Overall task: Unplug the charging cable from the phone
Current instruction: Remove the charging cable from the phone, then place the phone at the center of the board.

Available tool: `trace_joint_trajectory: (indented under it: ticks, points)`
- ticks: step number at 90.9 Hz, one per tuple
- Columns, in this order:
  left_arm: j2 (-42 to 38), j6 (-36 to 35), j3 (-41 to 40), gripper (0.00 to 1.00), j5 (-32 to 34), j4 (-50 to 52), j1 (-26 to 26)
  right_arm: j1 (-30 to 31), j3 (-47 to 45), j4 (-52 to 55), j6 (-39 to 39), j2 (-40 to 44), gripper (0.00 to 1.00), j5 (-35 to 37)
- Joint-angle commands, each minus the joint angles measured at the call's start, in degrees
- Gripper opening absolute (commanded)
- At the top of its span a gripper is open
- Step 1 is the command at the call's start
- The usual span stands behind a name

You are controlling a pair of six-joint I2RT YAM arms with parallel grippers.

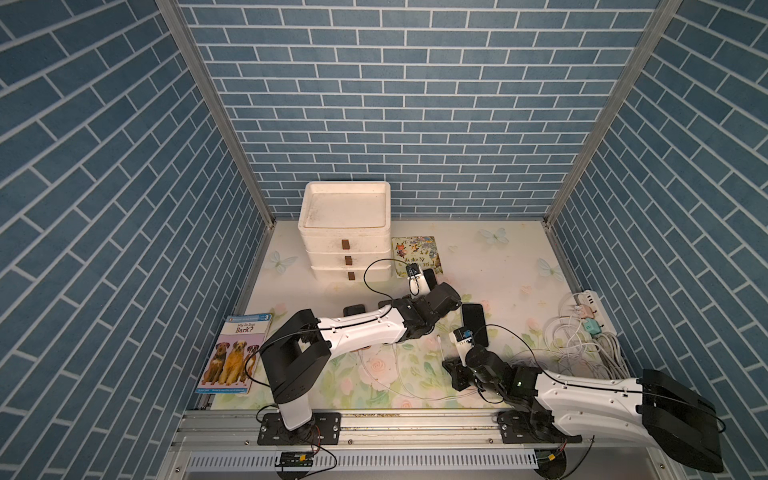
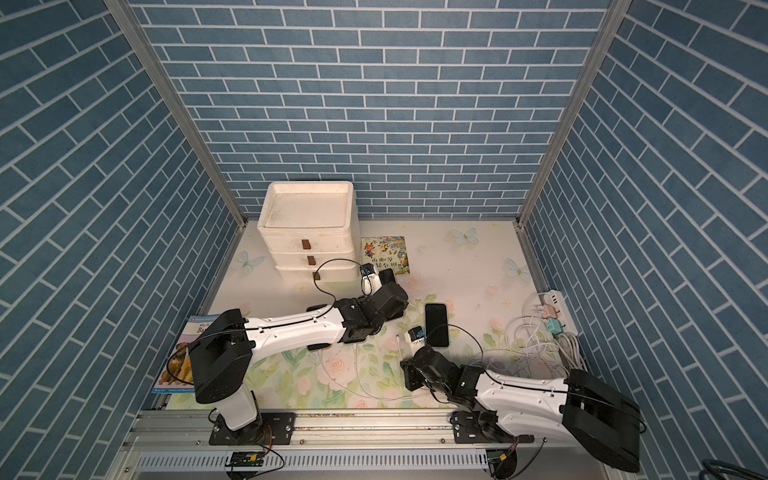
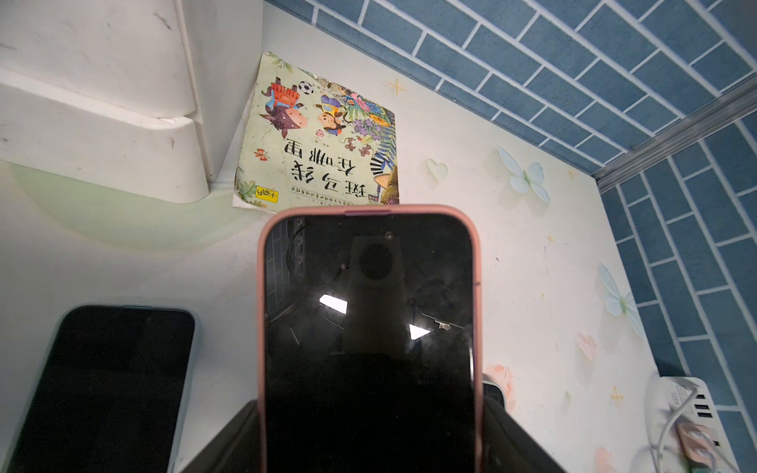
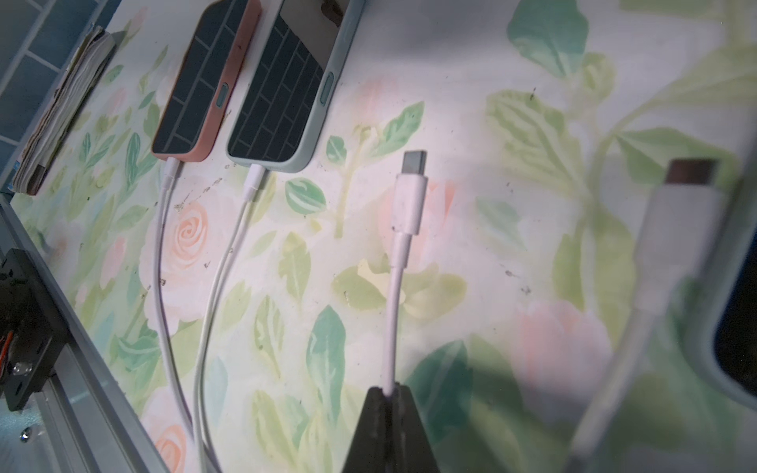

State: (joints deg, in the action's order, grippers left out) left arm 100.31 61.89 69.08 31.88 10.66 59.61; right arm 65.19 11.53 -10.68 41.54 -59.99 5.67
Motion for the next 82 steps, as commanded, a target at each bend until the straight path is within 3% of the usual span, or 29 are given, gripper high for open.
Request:
trace_joint_trajectory:
  ticks: [1, 12, 18, 27, 32, 42, 66, 82]
  points:
    - [0.91, -0.64, -1.22, 0.0, 0.92, 1.11, -0.37, -0.09, 1.66, 3.57, -1.52, -1.14, 0.0, -1.1]
    - [1.59, -0.7, -1.52, 0.0, 0.46, 2.01, -0.63, -0.08, 1.81, 4.01, -1.21, -2.16, 0.0, -3.16]
    - [2.39, -0.73, -1.0, 0.0, 0.08, 2.62, -0.81, -0.06, 1.95, 3.98, -0.9, -3.24, 0.1, -3.85]
    - [3.41, -1.01, -0.09, 0.0, -0.18, 3.53, -0.82, -0.36, 1.71, 5.4, 1.26, -3.95, 0.34, -2.0]
    - [3.94, -1.16, -0.05, 0.0, -0.54, 3.51, -0.81, -1.29, 1.42, 6.65, 2.4, -3.55, 0.59, -0.7]
    - [5.11, -1.49, 0.08, 0.0, -1.62, 3.45, -0.82, -4.9, 0.31, 8.82, 4.33, -1.2, 0.79, 0.34]
    - [8.43, -3.09, 2.43, 0.0, -3.9, 4.43, -0.82, -12.97, -1.31, 14.75, 4.83, 3.43, 0.84, -1.06]
    - [12.44, -5.46, 7.06, 0.0, -4.89, 7.23, -0.82, -13.72, -1.74, 12.99, 4.42, 7.47, 0.84, -3.37]
